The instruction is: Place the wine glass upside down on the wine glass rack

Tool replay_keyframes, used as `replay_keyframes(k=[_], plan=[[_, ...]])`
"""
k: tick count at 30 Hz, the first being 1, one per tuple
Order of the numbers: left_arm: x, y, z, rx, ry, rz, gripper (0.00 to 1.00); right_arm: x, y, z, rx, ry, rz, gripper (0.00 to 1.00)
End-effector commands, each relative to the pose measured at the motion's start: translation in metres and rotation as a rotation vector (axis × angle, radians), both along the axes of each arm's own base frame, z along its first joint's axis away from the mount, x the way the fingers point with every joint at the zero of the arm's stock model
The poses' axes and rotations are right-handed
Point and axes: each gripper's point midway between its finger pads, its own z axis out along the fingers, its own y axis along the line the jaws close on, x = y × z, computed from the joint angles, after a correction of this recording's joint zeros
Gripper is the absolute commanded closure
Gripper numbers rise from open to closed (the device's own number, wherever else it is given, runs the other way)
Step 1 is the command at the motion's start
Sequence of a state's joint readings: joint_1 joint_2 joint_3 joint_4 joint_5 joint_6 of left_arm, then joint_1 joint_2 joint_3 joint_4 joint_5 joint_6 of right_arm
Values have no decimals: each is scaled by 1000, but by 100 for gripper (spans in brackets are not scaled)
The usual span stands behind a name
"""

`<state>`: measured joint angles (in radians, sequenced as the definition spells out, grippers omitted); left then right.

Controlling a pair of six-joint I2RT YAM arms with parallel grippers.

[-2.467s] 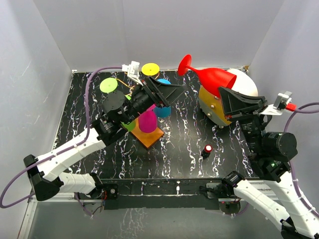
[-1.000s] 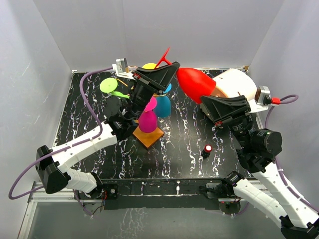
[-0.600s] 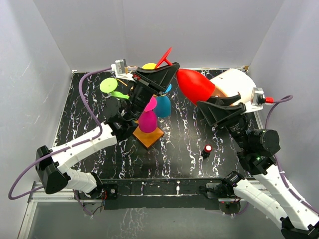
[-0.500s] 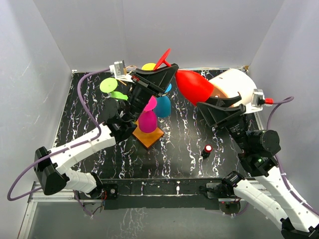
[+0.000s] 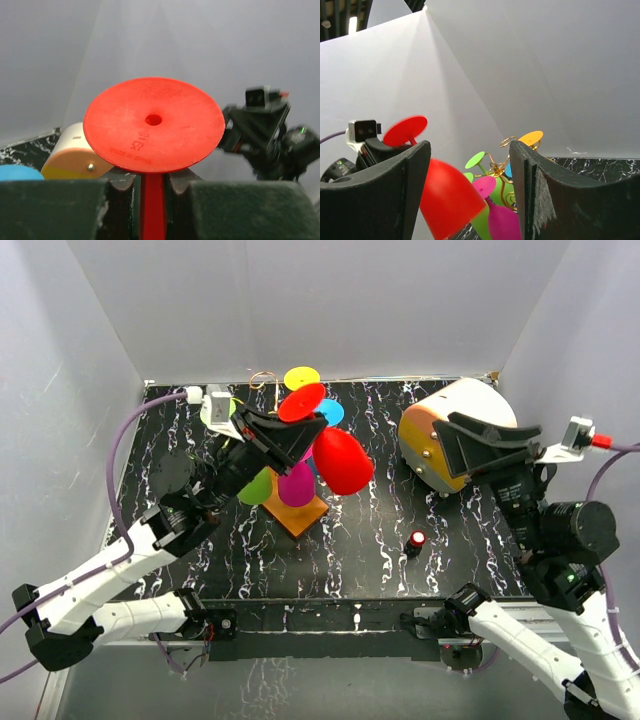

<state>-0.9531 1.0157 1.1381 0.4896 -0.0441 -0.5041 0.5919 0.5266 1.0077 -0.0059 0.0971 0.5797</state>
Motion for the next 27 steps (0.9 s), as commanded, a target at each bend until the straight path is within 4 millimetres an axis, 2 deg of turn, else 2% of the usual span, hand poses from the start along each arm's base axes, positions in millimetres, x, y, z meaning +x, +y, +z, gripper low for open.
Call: replay_keyframes(k=[1, 8, 11, 15, 18, 27], plan=[[-26, -15, -53, 284, -97, -120, 100, 7, 18, 15, -79, 52, 53, 38], [-56, -17, -83, 420, -233, -256, 100, 1, 61, 21, -106, 93, 284, 38], [-62, -15, -92, 479, -298, -273, 100, -2, 82, 9, -118, 156, 405, 38], [-60, -12, -100, 536, -349, -254, 100, -8, 106, -16, -135, 255, 563, 41], [-59, -12, -101, 557, -373, -245, 100, -10, 114, -28, -130, 322, 618, 44], [-56, -16, -100, 568, -415, -240, 100, -16, 126, -47, -127, 436, 715, 49]])
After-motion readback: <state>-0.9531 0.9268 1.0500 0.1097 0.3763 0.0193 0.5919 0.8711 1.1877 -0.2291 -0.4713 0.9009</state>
